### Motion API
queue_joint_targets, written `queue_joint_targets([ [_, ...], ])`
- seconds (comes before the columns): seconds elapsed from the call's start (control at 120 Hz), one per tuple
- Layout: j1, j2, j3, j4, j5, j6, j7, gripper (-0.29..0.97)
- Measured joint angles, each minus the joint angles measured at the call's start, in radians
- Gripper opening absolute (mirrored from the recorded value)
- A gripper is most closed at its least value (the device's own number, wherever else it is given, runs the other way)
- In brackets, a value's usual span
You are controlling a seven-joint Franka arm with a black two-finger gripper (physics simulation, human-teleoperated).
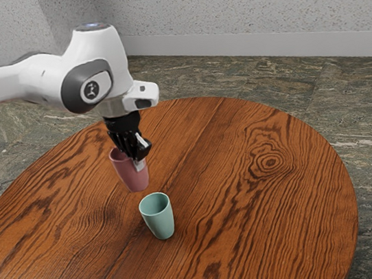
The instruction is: Place the left cup onto the right cup
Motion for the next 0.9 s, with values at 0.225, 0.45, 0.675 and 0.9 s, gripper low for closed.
queue_joint_targets([
  [0.225, -0.006, 0.005, -0.016, -0.020, -0.002, 0.024, -0.025, -0.10],
  [0.45, -0.002, -0.007, -0.019, -0.061, -0.002, 0.074, -0.046, -0.10],
  [0.675, 0.008, -0.004, -0.024, -0.089, -0.002, 0.126, -0.066, -0.10],
  [0.9, 0.008, -0.003, -0.030, -0.105, -0.001, 0.150, -0.082, -0.10],
])
